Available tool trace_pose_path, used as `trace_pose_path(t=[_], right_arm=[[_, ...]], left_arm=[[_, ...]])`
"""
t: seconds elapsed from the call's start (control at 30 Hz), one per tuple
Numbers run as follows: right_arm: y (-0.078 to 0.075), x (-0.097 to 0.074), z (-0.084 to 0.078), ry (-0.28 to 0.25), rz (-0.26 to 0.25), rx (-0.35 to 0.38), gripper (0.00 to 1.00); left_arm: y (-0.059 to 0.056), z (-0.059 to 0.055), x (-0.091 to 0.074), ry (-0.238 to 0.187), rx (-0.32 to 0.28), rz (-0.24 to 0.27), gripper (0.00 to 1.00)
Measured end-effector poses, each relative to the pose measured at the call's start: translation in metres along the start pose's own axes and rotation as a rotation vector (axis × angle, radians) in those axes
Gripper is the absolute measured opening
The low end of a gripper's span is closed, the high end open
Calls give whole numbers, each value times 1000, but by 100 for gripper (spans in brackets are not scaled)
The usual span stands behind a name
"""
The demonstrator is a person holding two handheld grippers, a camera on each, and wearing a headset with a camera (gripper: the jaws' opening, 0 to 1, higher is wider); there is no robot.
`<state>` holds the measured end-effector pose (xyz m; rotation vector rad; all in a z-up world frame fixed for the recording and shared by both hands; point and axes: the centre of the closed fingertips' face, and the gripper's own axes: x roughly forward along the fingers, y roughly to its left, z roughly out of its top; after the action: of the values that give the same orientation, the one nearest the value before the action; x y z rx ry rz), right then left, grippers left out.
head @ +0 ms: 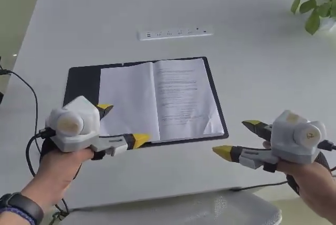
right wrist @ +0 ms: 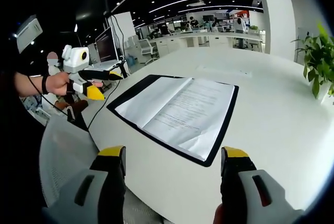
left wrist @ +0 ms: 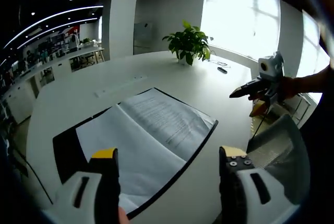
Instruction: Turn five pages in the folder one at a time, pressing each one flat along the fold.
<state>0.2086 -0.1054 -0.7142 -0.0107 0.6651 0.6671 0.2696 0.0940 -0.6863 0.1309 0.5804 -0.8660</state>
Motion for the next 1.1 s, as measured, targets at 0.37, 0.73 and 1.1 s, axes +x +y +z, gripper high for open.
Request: trace_pose_path(t=[0.37,0.73,1.1], right_arm=[[-4,1,-2,-3,3,22,73],[-9,-1,-10,14,8,38,72],[-12,-4,-17,23,20,52,71]], left_arm=[[-35,23,68,-2,11,-102,76],[-60,29,128,22,-3,-149,74],[-84,24,164,58,21,-169,71]])
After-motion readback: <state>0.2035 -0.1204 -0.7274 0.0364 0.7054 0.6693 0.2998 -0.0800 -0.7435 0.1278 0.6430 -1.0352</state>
